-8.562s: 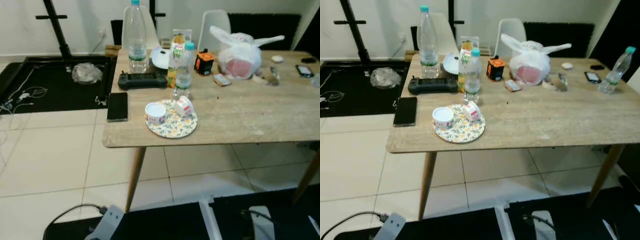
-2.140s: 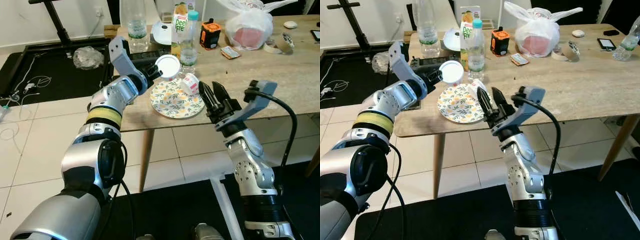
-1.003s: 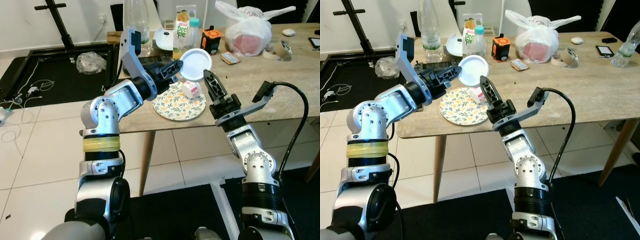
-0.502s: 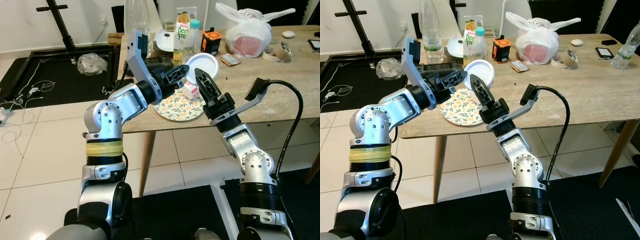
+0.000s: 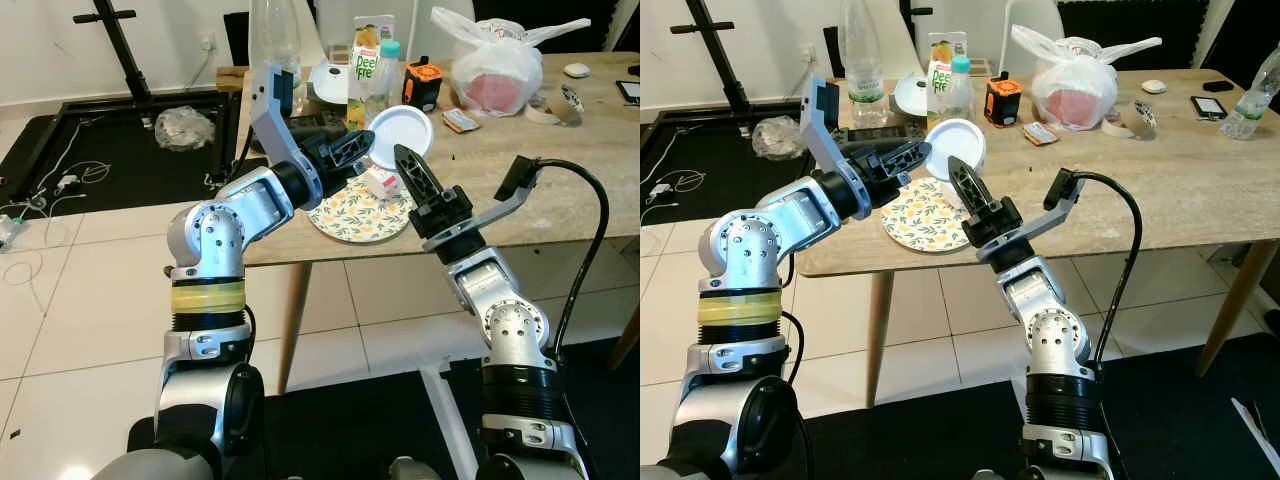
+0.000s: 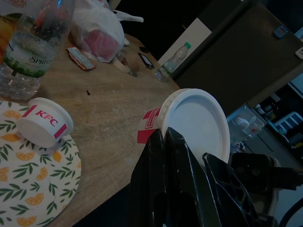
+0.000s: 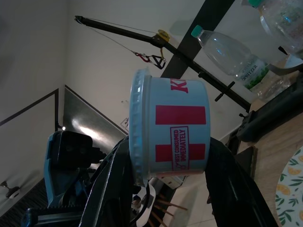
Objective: Restocking fridge
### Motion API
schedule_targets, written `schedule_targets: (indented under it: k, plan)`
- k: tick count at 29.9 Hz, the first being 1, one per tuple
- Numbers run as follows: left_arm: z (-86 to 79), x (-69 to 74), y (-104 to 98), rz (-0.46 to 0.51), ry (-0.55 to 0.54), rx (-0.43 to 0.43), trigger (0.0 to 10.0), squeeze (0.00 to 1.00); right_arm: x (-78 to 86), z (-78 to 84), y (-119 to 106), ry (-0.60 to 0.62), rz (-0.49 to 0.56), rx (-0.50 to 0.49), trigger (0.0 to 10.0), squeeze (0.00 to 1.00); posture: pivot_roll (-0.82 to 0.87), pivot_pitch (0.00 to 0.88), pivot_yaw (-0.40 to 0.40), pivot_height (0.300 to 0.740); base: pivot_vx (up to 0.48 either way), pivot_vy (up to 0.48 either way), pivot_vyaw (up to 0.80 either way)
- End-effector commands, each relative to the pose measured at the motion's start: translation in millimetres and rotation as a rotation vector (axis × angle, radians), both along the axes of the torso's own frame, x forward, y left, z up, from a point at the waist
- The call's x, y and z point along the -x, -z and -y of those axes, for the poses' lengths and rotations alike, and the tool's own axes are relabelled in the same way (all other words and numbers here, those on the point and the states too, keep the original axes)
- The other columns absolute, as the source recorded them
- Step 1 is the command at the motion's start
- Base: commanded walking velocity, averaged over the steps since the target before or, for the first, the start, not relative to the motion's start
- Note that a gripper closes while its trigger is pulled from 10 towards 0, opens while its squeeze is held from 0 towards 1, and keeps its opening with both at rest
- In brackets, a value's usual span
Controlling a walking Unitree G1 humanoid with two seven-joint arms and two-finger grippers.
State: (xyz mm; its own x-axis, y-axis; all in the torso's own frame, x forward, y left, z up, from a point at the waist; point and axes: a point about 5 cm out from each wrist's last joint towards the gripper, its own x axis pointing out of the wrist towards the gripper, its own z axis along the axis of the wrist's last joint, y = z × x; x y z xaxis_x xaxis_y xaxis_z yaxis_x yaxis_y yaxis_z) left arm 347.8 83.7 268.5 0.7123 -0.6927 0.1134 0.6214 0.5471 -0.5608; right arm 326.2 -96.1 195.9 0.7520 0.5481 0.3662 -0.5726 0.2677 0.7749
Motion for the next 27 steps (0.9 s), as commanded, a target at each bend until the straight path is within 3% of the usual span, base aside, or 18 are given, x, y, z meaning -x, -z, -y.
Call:
schedule_targets:
  k: [1,5,6,12,13,19,22,25,26,27]
  plan:
    - [4.5,2.0,4,-0.008,0.003,-0.025,10.0,0.00,-0.4,-0.3,0,0.011,0.001,0.010,10.0,0.00,0.01,0.049,-0.010,0.740,0.000,0.000,0.00]
    - [5.8,2.8,3,0.011,0.004,-0.024,10.0,0.00,-0.4,-0.9,0,0.009,0.000,0.009,10.0,0.00,0.01,0.049,-0.011,0.740,0.000,0.000,0.00]
    - [5.9,3.1,2,0.012,0.007,-0.009,10.0,1.00,-0.2,-1.6,0,0.009,0.000,0.009,10.0,0.00,0.01,0.049,-0.011,0.740,0.000,0.000,0.00]
    - [1.7,4.8,-6,0.035,0.012,0.030,10.0,1.00,-0.2,-3.6,2,0.014,-0.002,0.030,10.0,0.00,0.01,0.049,-0.010,0.740,0.000,0.000,0.00]
    - [-0.9,6.2,-8,0.045,0.016,0.048,10.0,0.00,-0.1,-3.9,3,0.016,-0.002,0.034,10.0,0.00,0.01,0.048,-0.010,0.740,0.000,0.000,0.00]
    - [-11.2,18.3,-6,0.089,0.077,0.094,10.0,0.00,-2.2,-1.5,6,0.056,-0.009,0.047,10.0,0.00,0.01,0.050,-0.007,0.740,0.000,0.000,0.00]
    - [-19.5,26.0,5,0.095,0.091,0.063,10.0,0.00,-6.5,6.2,8,0.129,-0.024,0.075,10.0,0.00,0.01,0.051,-0.009,0.740,0.000,0.000,0.00]
    - [-28.2,35.2,34,0.027,0.076,-0.028,10.0,0.00,-10.1,26.3,9,0.226,-0.036,0.082,10.0,0.00,0.02,0.054,-0.009,0.740,0.000,0.000,0.00]
    - [-28.2,35.2,34,0.027,0.076,-0.028,10.0,0.00,-10.1,26.3,9,0.226,-0.036,0.082,10.0,0.00,0.02,0.054,-0.009,0.740,0.000,0.000,0.00]
    - [-31.2,36.9,49,-0.035,0.047,-0.064,10.0,0.00,-9.9,36.9,9,0.260,-0.038,0.077,10.0,0.00,0.02,0.053,-0.013,0.740,0.000,0.000,0.00]
